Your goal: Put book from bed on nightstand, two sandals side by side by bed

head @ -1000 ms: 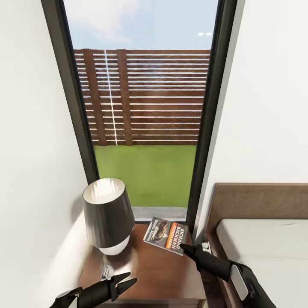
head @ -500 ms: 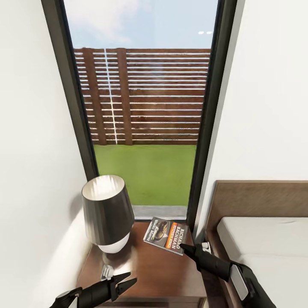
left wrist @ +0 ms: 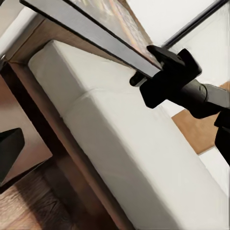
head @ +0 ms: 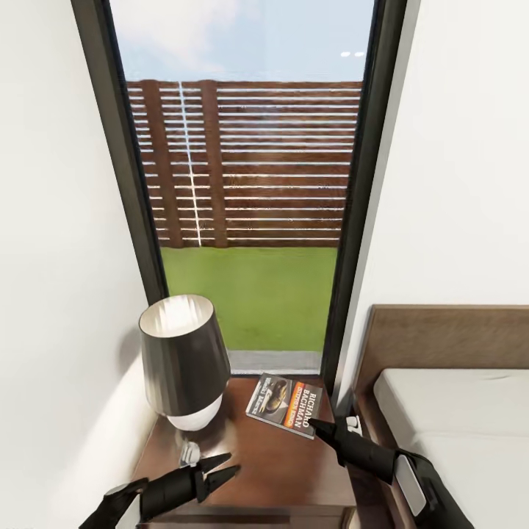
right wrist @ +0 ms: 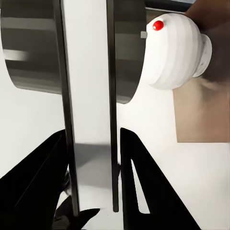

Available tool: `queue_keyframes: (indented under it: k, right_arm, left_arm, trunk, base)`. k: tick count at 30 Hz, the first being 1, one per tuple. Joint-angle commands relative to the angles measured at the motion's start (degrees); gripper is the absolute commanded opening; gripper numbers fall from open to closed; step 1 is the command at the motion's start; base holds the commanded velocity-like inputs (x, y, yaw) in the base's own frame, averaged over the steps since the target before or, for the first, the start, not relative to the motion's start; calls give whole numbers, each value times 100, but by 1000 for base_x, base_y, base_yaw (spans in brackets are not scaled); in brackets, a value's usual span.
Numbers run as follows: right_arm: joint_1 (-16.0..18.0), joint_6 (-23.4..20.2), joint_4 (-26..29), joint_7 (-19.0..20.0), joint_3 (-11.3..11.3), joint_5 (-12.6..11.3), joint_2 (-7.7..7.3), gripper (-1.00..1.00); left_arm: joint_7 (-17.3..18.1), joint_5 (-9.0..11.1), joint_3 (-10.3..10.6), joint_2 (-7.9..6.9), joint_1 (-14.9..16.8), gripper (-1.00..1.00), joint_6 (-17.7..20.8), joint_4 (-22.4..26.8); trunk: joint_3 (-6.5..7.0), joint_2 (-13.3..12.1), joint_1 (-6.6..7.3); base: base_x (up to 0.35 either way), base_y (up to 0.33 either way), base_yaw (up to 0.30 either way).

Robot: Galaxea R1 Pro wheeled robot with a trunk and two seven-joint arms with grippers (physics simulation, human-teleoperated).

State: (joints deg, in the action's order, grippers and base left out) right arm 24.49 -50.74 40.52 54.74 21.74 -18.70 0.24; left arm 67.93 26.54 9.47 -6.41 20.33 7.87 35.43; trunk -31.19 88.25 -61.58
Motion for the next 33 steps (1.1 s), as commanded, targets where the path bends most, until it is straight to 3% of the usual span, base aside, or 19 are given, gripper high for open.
queue_keyframes:
  k: [1,6,8,33]
  right_arm:
    - [5,-24,-2,19,14,-2,3,-100]
    - [4,-24,-4,16,14,-2,3,-100]
    - [3,-24,-3,18,14,0,3,-100]
    - [3,-24,0,19,18,-5,-5,-100]
  left_arm:
    - [10,59,28,-18,8,100,182,145]
    - [18,61,28,-179,7,100,934,1232]
    - [18,67,28,-193,7,100,1013,1376]
    - [-8,70,28,-194,6,100,1051,1405]
  trunk:
    - [-24,45,-22]
    - [-114,245,-132]
    - [-150,325,-176]
    - [-599,1328,-725]
  base:
    - [0,0,0]
    - [0,0,0]
    - [0,0,0]
    - [0,0,0]
